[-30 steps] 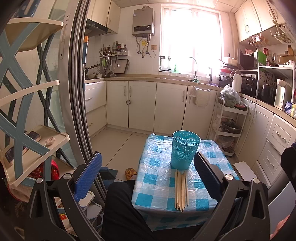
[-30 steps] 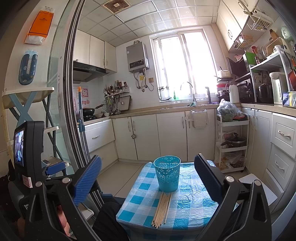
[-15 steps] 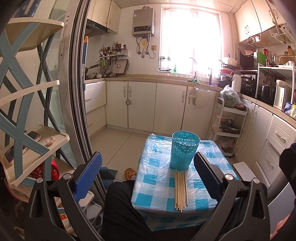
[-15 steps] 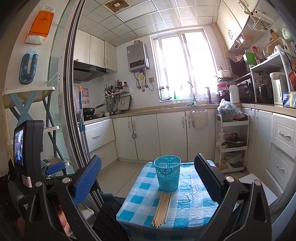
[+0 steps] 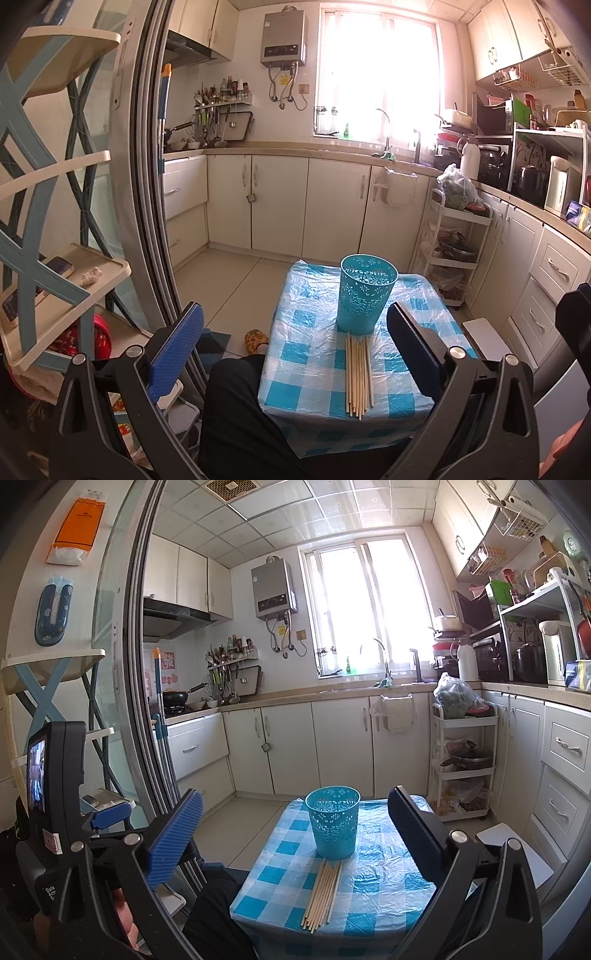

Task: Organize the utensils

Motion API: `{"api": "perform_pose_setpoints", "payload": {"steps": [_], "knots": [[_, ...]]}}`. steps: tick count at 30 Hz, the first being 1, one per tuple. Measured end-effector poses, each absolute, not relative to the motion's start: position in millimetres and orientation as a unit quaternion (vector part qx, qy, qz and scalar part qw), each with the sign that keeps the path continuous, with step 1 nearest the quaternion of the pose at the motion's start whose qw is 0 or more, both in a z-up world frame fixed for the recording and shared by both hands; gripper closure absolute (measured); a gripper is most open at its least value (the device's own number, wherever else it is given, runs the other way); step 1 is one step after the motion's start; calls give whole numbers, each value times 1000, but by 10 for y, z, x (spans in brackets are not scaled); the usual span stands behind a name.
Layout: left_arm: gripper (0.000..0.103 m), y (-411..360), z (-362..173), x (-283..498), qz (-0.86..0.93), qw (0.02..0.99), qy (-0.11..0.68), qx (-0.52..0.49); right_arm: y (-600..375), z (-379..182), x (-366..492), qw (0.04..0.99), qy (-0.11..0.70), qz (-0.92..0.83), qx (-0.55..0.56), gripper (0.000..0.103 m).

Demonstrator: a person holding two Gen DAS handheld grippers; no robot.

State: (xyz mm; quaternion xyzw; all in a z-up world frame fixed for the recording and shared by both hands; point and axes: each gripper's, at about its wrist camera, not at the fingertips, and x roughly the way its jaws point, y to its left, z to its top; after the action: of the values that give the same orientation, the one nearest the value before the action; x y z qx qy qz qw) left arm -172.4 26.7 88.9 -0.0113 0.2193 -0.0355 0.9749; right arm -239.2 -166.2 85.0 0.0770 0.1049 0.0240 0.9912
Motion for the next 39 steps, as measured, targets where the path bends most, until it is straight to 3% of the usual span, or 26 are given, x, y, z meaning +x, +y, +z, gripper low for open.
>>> {"api": "perform_pose_setpoints", "payload": {"steps": [10, 23, 29, 31, 33, 39], "knots": [[8, 133, 463, -1041, -45, 955, 292, 1, -1926, 293, -1564, 971, 232, -12, 59, 7], [8, 7, -183, -267, -57, 925, 376, 5, -2049, -396, -748, 940, 315, -10, 130, 7], [8, -50, -507, 47, -70, 906, 419, -1, -2126, -745, -432, 930, 351, -19, 106, 7], [8, -75, -623, 140, -71, 899, 432, -2, -2131, -874, -320, 925, 364, -15, 107, 14], [8, -101, -745, 223, -72, 893, 444, 1, -2148, -991, -214, 917, 384, -7, 105, 32], [8, -164, -1088, 461, -71, 875, 478, 10, -2154, -1332, 97, 903, 417, 7, 105, 65]]}}
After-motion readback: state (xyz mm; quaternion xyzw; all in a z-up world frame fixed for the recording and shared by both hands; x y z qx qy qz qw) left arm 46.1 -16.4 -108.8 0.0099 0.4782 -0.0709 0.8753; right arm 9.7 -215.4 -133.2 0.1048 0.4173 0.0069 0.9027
